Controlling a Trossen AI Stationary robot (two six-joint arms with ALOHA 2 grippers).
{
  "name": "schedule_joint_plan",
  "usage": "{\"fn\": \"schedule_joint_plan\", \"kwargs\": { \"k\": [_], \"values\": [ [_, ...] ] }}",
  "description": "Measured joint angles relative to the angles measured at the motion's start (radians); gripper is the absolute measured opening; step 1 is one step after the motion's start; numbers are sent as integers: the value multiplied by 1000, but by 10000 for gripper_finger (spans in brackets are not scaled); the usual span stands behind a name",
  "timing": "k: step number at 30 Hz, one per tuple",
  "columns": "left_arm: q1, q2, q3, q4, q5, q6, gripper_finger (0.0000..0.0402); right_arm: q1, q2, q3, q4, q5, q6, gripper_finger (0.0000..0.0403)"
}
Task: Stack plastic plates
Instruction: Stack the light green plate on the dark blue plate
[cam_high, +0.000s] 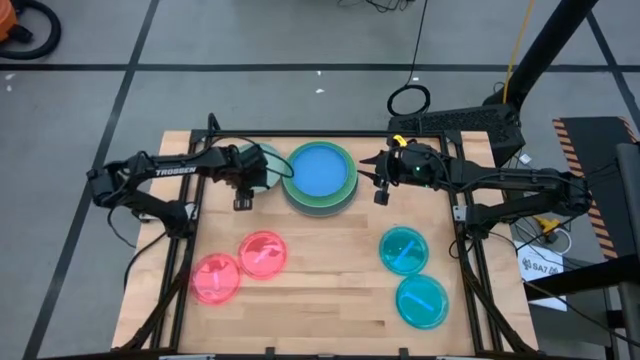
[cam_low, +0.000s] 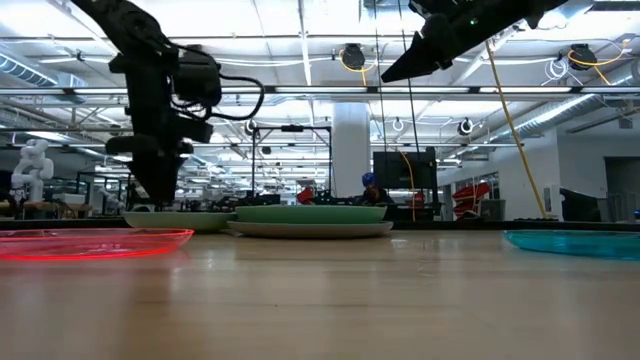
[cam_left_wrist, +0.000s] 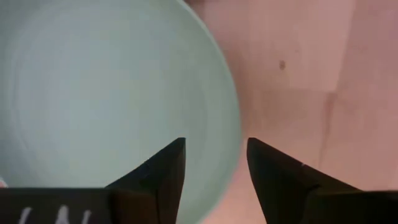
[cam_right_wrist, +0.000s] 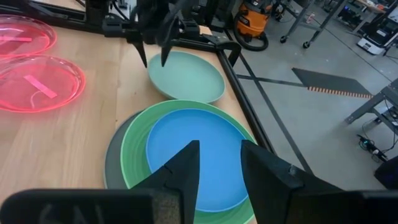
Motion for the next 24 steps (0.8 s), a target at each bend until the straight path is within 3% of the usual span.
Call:
{"fn": "schedule_joint_plan", "kwargs": {
  "k": [16,24],
  "values": [
    [4,119,0,39,34,-17,182,0,0,0,-1,0,0,109],
    [4,152,0,77,-8,-76,182,0,0,1,-1,0,0,109]
  ]
}}
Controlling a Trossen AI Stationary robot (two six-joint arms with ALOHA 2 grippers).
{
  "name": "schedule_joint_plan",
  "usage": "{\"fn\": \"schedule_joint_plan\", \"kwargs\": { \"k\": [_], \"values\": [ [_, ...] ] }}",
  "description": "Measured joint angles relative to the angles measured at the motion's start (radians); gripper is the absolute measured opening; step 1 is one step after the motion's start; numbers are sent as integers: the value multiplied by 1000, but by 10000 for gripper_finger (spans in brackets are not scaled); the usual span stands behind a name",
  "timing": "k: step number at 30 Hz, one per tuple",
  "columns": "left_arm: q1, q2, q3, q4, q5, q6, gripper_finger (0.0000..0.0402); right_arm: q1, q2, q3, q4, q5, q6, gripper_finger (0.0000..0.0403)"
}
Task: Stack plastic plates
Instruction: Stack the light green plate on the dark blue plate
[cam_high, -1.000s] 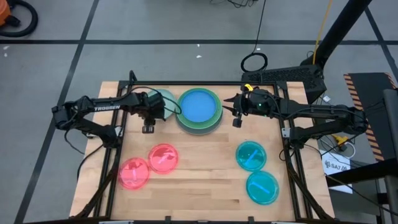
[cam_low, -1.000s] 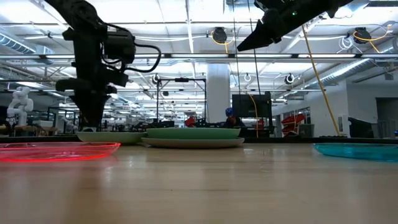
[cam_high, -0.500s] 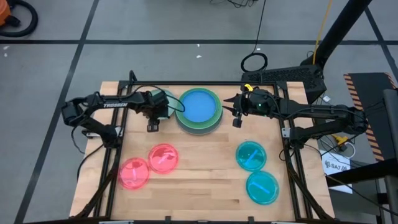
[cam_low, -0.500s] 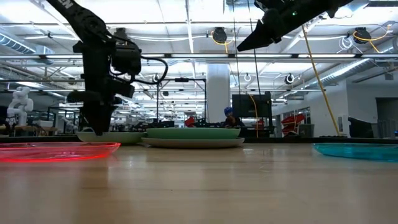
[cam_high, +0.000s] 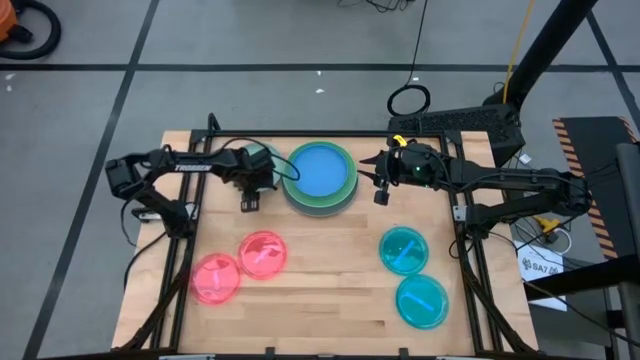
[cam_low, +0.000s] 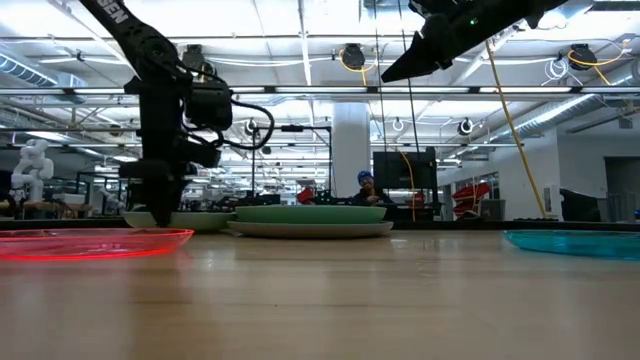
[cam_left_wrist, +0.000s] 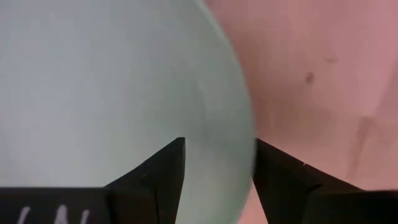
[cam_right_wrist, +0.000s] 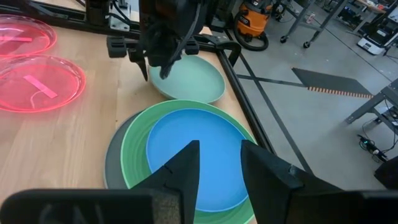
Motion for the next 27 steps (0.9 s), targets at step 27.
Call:
{"fn": "schedule_joint_plan", "kwargs": {
  "k": [27],
  "values": [
    [-30,41,21,-118,-94,-127,30,0,0,0,0,0,0,109]
  ]
}}
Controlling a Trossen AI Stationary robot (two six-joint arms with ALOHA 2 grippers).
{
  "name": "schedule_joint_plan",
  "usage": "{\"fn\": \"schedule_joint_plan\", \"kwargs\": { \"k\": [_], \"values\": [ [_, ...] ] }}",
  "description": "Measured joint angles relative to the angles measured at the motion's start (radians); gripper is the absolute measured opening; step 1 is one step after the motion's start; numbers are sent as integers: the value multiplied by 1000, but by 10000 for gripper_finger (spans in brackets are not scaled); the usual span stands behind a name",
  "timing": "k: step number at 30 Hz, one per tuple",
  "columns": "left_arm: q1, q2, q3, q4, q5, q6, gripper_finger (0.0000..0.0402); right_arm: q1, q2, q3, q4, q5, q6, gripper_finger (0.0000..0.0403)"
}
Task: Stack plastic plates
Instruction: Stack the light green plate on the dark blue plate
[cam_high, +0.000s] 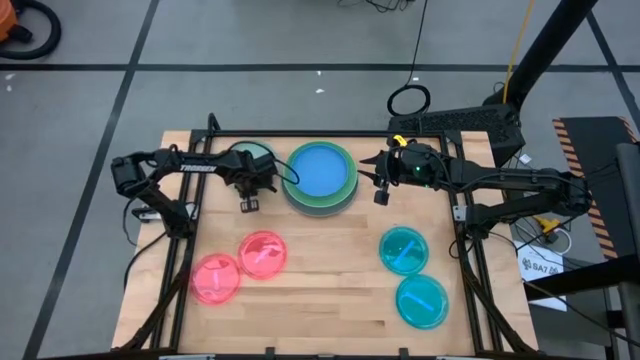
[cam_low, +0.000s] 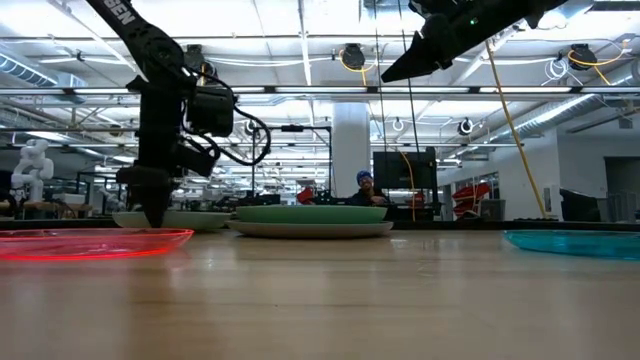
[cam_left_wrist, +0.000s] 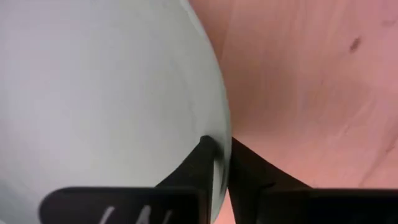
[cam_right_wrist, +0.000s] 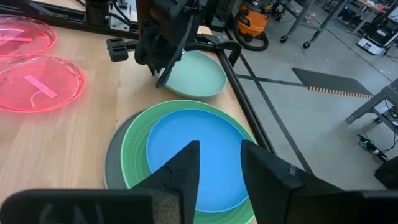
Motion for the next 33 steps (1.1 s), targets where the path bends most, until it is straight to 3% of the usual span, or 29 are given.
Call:
{"fn": "schedule_joint_plan", "kwargs": {
  "k": [9,19,26,33],
  "values": [
    [-16,-142,24,-83,-20,-12,13,0,0,0,0,0,0,109],
    [-140,-237,120,-77,-15,-15,11,0,0,0,0,0,0,109],
    [-229,-230,197,146,101,104,11,0,0,0,0,0,0,109],
    [-233,-169,206,415,196,214,11,0,0,0,-1,0,-5,109]
  ]
}}
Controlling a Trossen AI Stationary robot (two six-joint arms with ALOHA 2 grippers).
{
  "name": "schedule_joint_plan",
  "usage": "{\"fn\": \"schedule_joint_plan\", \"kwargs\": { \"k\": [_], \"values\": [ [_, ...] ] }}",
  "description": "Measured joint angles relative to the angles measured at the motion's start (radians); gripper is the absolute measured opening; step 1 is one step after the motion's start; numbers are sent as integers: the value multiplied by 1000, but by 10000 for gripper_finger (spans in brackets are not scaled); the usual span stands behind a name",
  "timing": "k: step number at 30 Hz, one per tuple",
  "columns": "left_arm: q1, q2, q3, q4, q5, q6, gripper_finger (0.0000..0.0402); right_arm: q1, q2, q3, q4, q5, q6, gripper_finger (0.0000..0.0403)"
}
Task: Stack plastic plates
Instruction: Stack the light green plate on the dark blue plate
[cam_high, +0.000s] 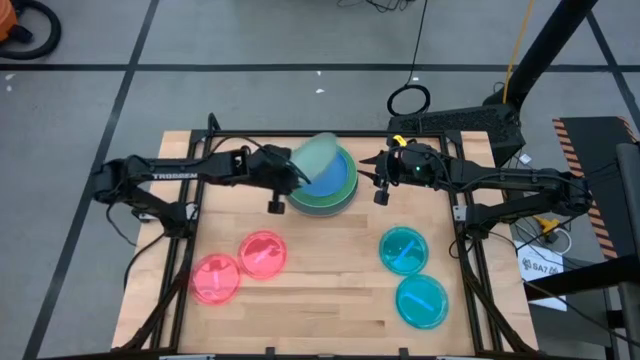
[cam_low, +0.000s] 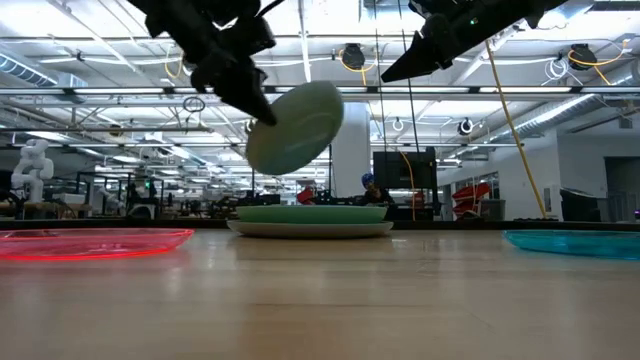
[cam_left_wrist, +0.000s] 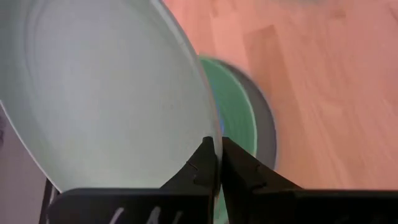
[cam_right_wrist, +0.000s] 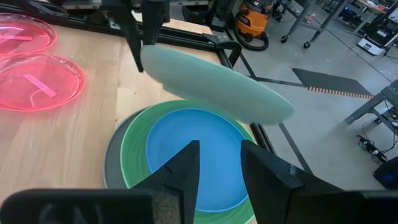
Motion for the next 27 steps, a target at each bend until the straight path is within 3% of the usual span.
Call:
{"fn": "schedule_joint_plan", "kwargs": {
  "k": [12,18,27],
  "values": [
    [16,98,0,119,6,22,11,0,0,0,0,0,-3,109],
    [29,109,0,45,-88,50,11,0,0,0,1,0,-3,109],
    [32,110,0,38,-20,38,11,0,0,0,1,0,-6,109]
  ]
}}
